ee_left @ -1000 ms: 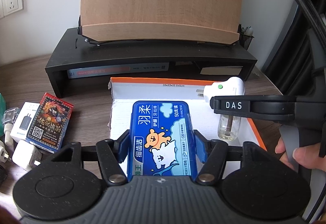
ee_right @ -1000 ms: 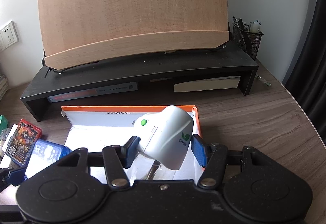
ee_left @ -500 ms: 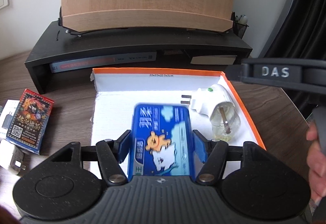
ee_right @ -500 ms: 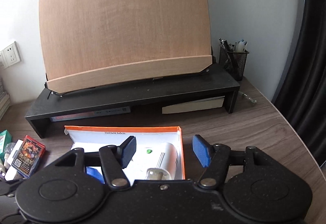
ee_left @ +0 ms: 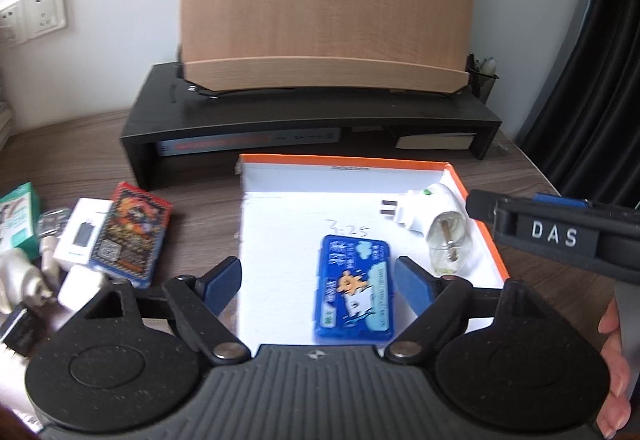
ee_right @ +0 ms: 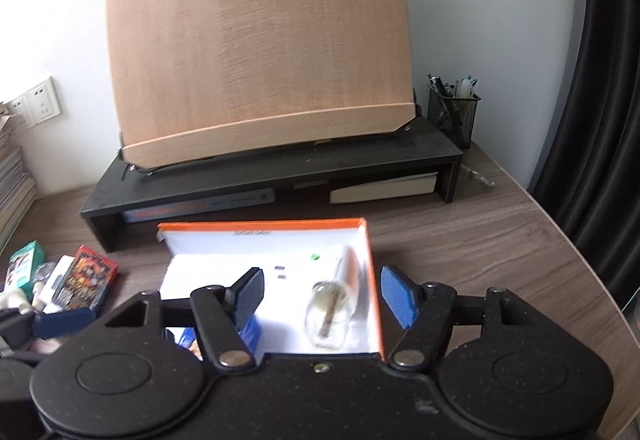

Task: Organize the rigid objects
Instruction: 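Open both grippers to drop the blue box and heater into the box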

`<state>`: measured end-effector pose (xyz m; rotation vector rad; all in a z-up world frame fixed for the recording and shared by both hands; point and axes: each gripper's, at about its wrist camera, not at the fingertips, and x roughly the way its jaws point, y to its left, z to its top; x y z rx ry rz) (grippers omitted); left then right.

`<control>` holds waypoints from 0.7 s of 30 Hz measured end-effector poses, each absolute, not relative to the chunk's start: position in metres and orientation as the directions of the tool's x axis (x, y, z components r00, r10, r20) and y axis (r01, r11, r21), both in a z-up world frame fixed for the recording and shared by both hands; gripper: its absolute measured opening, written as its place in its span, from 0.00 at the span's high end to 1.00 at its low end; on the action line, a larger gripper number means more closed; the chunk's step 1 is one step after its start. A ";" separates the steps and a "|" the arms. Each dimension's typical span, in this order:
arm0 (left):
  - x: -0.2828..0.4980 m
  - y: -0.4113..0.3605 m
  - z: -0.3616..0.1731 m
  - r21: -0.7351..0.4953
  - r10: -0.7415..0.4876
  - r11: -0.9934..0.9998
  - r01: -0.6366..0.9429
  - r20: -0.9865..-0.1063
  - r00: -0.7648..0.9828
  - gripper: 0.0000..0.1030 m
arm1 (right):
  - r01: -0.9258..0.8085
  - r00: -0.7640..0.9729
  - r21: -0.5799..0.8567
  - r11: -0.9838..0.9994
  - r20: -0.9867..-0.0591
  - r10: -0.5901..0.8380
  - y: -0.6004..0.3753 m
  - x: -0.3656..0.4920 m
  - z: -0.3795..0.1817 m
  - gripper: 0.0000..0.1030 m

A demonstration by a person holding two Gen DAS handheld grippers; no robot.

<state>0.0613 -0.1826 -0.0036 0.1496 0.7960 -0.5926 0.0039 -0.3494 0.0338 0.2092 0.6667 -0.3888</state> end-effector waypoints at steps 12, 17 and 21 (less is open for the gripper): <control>0.047 -0.121 0.005 -0.086 -0.383 0.881 0.466 -0.708 0.594 0.14 | 0.342 0.723 0.074 0.937 -0.658 -0.212 -0.286 -0.004 0.032 0.23; 0.043 -0.100 0.007 -0.083 -0.363 0.895 0.438 -0.705 0.609 0.13 | 0.305 0.728 0.079 0.949 -0.661 -0.179 -0.266 -0.004 0.032 0.23; 0.040 -0.087 0.008 -0.077 -0.345 0.906 0.416 -0.703 0.622 0.13 | 0.276 0.734 0.084 0.957 -0.662 -0.153 -0.252 -0.002 0.032 0.23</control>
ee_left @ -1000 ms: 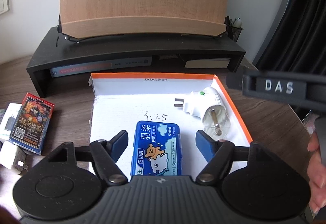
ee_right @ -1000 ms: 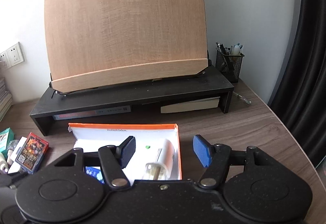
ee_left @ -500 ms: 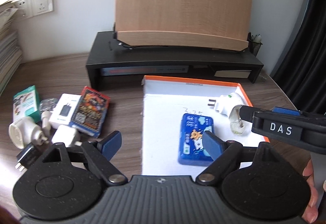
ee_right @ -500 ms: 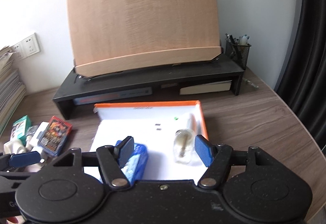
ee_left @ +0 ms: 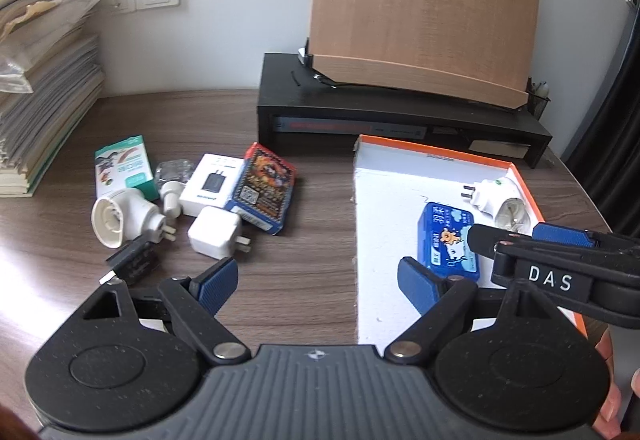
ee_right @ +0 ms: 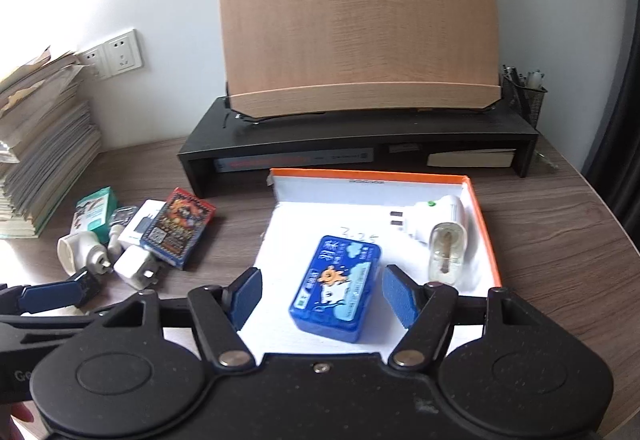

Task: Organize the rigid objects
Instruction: 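Open both grippers to drop the blue box and heater into the box, then grasp the white vitamin bottle with the left gripper while the right grasps the white charger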

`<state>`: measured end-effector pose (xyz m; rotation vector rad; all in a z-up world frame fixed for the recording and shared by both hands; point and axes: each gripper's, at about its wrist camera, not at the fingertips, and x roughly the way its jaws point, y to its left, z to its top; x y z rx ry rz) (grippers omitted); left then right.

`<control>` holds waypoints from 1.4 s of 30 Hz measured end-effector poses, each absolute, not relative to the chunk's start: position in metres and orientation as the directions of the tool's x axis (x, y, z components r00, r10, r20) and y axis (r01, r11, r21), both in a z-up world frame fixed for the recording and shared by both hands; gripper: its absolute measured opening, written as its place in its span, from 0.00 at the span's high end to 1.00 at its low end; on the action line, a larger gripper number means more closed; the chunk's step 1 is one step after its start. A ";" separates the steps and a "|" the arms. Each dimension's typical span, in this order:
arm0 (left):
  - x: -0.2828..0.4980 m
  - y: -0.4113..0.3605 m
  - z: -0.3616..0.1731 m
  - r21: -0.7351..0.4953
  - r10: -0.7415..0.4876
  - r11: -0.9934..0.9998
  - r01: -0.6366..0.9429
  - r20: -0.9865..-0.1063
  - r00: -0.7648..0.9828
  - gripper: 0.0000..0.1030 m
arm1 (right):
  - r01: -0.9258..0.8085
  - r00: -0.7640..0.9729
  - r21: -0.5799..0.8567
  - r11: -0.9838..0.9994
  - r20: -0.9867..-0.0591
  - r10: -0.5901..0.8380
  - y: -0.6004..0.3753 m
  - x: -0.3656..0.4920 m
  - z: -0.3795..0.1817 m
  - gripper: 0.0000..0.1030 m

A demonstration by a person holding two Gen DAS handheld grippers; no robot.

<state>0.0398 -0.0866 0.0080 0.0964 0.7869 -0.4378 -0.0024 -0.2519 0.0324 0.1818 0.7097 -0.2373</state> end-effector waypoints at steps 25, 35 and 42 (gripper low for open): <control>0.032 -0.020 0.006 -0.082 -0.266 0.951 0.300 -0.714 0.648 0.13 | 0.131 0.732 0.091 0.987 -0.681 -0.035 -0.189 0.011 0.027 0.22; 0.031 -0.006 0.005 -0.076 -0.242 0.959 0.273 -0.721 0.649 0.13 | 0.096 0.722 0.098 0.991 -0.692 -0.001 -0.174 0.015 0.022 0.22; 0.029 0.002 0.005 -0.069 -0.226 0.964 0.258 -0.723 0.653 0.13 | 0.074 0.715 0.096 0.993 -0.699 0.014 -0.166 0.017 0.020 0.22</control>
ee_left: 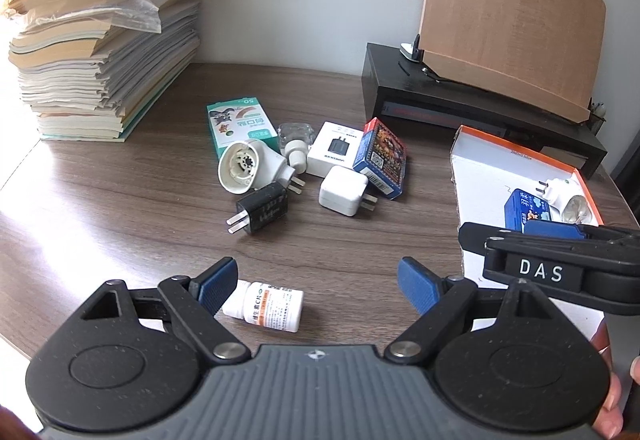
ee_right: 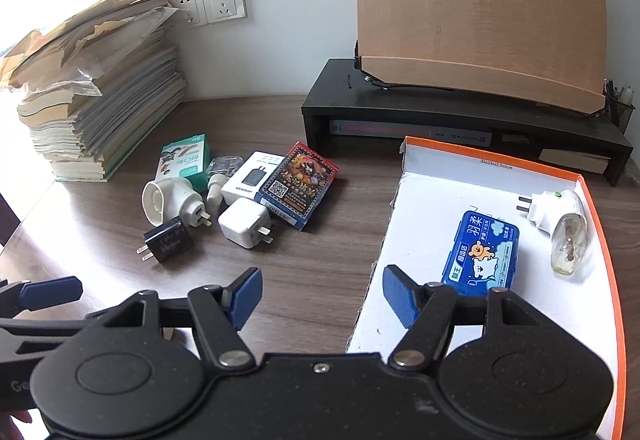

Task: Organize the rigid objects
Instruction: 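Grasp the white vitamin bottle with the left gripper while the right grasps the white charger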

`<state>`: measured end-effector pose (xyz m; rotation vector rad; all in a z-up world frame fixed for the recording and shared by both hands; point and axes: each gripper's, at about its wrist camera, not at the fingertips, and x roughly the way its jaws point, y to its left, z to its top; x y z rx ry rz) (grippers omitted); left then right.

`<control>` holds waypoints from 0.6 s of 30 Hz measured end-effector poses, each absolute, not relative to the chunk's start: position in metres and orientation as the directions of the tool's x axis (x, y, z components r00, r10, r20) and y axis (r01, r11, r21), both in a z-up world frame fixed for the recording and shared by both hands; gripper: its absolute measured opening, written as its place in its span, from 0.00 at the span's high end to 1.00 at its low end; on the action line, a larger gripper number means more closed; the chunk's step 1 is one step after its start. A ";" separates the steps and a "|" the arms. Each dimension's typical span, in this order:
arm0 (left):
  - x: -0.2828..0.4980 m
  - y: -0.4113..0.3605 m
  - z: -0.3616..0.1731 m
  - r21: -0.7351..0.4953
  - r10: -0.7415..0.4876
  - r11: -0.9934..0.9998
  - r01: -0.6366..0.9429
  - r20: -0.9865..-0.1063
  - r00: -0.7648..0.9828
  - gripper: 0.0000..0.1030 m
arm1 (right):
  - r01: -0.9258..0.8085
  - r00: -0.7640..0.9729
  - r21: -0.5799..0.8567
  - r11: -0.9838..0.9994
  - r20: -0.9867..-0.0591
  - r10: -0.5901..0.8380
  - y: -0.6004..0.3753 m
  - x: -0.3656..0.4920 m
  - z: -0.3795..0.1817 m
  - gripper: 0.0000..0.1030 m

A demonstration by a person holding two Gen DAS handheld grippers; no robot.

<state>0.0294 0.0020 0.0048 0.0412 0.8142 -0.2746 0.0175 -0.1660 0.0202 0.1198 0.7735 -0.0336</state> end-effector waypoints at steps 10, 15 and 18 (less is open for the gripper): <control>0.024 0.026 -0.014 -0.038 -0.179 0.973 0.226 -0.740 0.648 0.07 | 0.048 0.701 0.105 0.993 -0.712 0.042 -0.157 0.019 0.014 0.22; 0.032 0.038 -0.033 -0.027 -0.150 0.979 0.201 -0.760 0.633 0.06 | 0.051 0.690 0.109 0.993 -0.723 0.044 -0.156 0.022 0.009 0.22; 0.037 0.039 -0.039 -0.032 -0.162 0.977 0.212 -0.757 0.633 0.04 | 0.052 0.685 0.103 0.993 -0.728 0.040 -0.155 0.024 0.007 0.22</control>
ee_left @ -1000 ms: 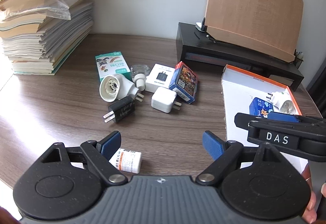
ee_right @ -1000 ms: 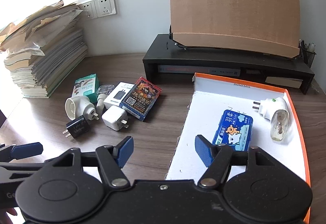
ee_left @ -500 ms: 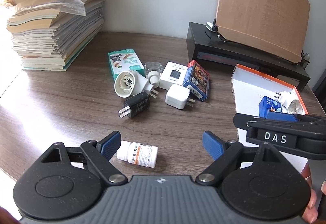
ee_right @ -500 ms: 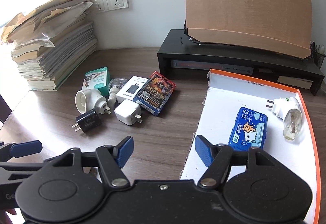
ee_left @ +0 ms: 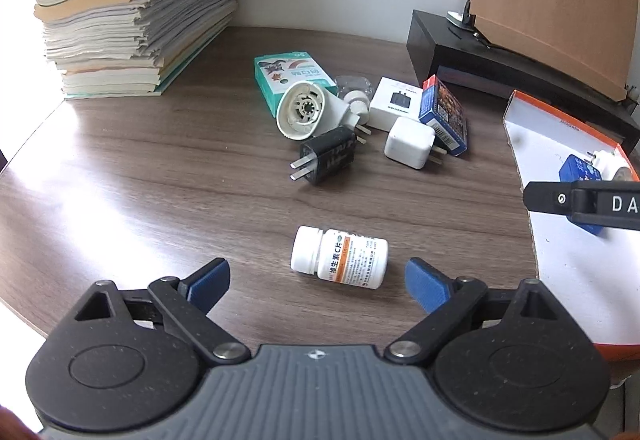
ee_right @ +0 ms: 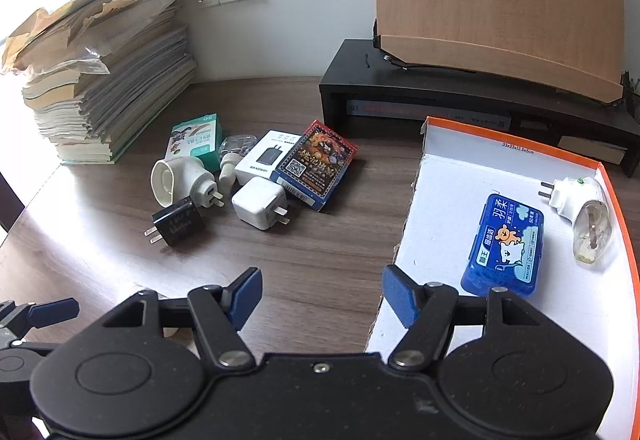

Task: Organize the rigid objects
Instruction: 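Grasp the white vitamin bottle with the left gripper while the right grasps the white charger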

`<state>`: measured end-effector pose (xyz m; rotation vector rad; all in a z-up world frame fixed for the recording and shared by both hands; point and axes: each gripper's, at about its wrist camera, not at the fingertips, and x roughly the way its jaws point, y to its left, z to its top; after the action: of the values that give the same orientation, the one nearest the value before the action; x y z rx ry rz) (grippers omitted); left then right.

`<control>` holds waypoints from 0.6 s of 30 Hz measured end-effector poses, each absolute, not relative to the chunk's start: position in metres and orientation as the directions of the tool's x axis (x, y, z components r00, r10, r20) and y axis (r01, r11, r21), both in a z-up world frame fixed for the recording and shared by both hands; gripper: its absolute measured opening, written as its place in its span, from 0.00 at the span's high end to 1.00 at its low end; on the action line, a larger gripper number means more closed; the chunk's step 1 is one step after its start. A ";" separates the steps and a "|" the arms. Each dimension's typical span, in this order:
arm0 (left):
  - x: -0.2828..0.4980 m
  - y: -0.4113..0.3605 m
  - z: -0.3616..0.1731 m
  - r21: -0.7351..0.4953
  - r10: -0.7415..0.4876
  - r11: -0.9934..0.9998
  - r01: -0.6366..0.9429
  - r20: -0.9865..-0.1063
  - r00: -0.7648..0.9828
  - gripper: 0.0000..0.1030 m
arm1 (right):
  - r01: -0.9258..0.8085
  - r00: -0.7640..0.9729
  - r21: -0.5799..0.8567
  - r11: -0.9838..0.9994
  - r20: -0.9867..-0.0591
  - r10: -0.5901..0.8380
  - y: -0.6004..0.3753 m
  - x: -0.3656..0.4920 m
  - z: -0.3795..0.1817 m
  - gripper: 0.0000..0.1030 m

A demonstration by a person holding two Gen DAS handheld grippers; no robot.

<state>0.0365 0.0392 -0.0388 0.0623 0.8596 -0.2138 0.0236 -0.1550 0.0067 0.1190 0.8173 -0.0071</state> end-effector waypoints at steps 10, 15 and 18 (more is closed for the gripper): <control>0.051 0.029 -0.061 -0.007 -0.198 0.957 0.288 -0.745 0.637 0.24 | 0.077 0.663 0.093 0.993 -0.748 0.018 -0.155 0.035 -0.004 0.22; 0.052 0.030 -0.064 -0.031 -0.244 0.944 0.328 -0.735 0.633 0.44 | 0.084 0.652 0.100 0.991 -0.758 0.021 -0.149 0.047 -0.011 0.22; 0.053 0.034 -0.060 -0.038 -0.253 0.944 0.328 -0.720 0.647 0.44 | 0.085 0.644 0.122 0.989 -0.764 0.039 -0.143 0.058 -0.014 0.22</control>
<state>0.0533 0.0344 -0.0597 0.0991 0.8026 -0.3309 0.0576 -0.1429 -0.0143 0.1521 0.8721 -0.0262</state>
